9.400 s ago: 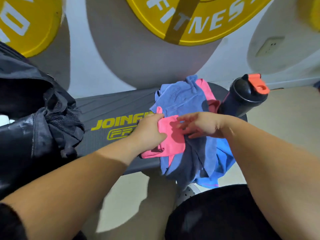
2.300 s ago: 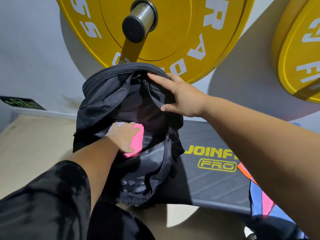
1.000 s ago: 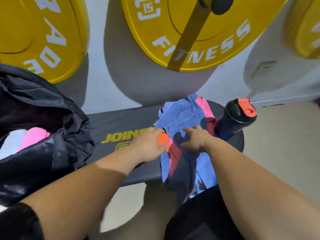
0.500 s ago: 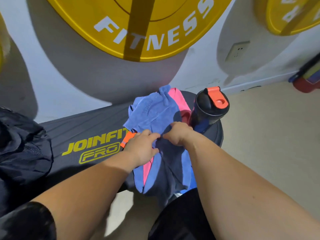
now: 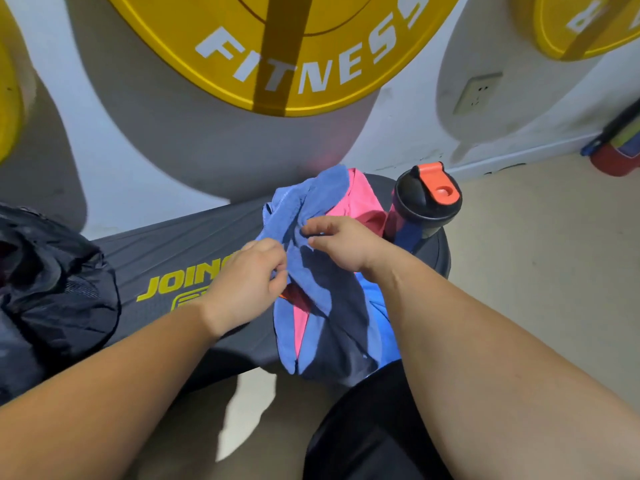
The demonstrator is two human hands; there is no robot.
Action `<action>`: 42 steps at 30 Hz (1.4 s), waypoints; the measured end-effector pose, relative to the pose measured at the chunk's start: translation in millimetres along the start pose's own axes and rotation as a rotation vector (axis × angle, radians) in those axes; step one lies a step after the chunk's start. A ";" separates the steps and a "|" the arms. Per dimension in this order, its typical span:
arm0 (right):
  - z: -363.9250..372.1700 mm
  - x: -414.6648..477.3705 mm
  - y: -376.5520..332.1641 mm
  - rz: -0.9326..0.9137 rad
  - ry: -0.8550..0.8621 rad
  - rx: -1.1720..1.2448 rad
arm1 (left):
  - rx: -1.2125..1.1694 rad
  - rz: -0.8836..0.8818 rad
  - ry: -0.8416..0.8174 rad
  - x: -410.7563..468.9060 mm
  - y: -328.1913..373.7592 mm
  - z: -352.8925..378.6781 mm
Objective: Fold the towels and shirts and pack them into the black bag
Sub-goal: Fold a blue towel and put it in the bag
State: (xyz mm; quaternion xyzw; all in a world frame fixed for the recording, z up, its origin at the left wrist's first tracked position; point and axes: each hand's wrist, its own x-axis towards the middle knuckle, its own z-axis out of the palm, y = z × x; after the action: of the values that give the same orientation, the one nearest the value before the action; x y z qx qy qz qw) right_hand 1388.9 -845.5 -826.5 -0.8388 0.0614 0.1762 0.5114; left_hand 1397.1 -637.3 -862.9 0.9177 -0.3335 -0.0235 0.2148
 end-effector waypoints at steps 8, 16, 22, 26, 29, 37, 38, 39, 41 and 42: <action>33.6 2.1 -4.2 -0.033 -0.277 -0.356 | 0.364 -0.192 -0.536 -79.3 -34.4 -42.4; 43.9 8.5 -0.7 -0.050 -0.249 -0.731 | 0.394 -0.407 -0.821 -107.8 -39.6 -34.3; 45.8 7.5 6.8 0.015 -0.320 -0.754 | 0.168 -0.256 -0.369 -69.5 -34.4 -20.3; 46.1 13.9 8.2 0.003 -0.308 -0.683 | 0.137 -0.187 -0.435 -24.9 -17.6 -6.4; 47.2 18.0 10.5 0.034 -0.383 -0.753 | 0.277 -0.130 -0.652 -4.1 -17.0 8.5; 50.2 21.9 15.7 0.066 -0.451 -0.669 | 0.283 -0.228 -0.513 1.9 -49.2 15.9; 51.6 22.4 15.4 0.046 -0.470 -0.667 | 0.360 -0.224 -0.542 -0.8 -53.2 14.4; 53.3 21.7 12.9 0.028 -0.509 -0.698 | 0.437 -0.232 -0.546 -3.1 -56.6 12.6; 58.7 22.7 9.9 0.008 -0.606 -0.766 | 0.567 -0.281 -0.498 -6.8 -60.3 7.5; 62.2 24.6 9.7 0.006 -0.654 -0.791 | 0.624 -0.304 -0.476 -9.4 -60.8 5.9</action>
State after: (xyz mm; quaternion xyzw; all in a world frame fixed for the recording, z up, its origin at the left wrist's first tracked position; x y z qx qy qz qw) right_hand 1394.6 -793.4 -869.2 -0.8690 -0.1706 0.4406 0.1470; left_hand 1425.3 -592.0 -894.2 0.9464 -0.2255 -0.1642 -0.1627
